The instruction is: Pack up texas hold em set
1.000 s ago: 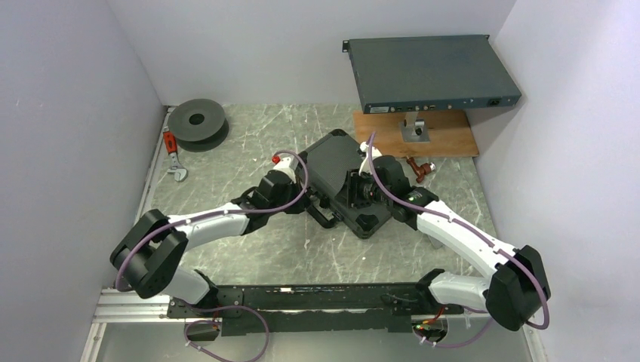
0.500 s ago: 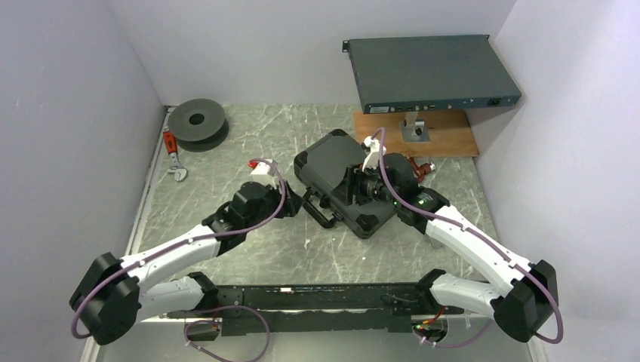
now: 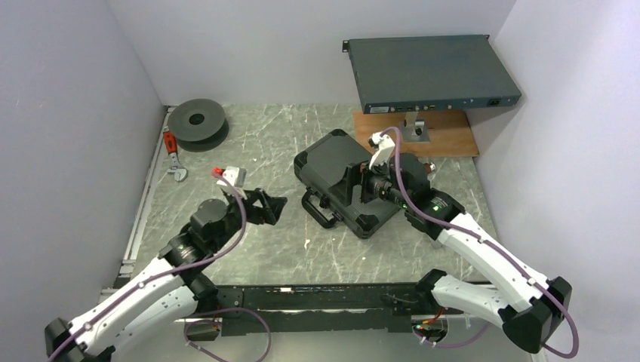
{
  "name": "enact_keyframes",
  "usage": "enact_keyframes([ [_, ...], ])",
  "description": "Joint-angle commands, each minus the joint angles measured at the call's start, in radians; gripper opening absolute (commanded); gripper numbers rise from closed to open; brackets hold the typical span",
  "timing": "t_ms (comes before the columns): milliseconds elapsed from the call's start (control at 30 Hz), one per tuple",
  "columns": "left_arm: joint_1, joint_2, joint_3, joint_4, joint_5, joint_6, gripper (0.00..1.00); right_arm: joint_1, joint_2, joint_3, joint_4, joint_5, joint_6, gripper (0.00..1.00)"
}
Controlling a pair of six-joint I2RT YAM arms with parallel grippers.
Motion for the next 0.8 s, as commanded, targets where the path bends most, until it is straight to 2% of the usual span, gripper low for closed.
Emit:
enact_keyframes([
  [0, -0.005, -0.118, 0.103, -0.16, -0.074, 0.085, 0.96, 0.005, -0.061, 0.072, -0.009, 0.048, -0.037, 1.0],
  [200, -0.004, -0.158, 0.324, -0.422, -0.181, 0.134, 1.0, 0.007, -0.118, 0.106, -0.01, 0.091, -0.051, 1.0],
  [367, -0.005, -0.155, 0.473, -0.521, -0.264, 0.291, 1.0, 0.008, -0.156, 0.172, -0.045, 0.116, -0.078, 1.0],
  [567, -0.005, -0.157, 0.531, -0.49, -0.4, 0.489, 1.0, 0.007, -0.225, 0.221, -0.065, 0.173, -0.12, 1.0],
  [767, -0.004, -0.207, 0.455, -0.329, -0.473, 0.667, 1.0, 0.007, -0.299, 0.235, -0.054, 0.252, -0.172, 1.0],
])
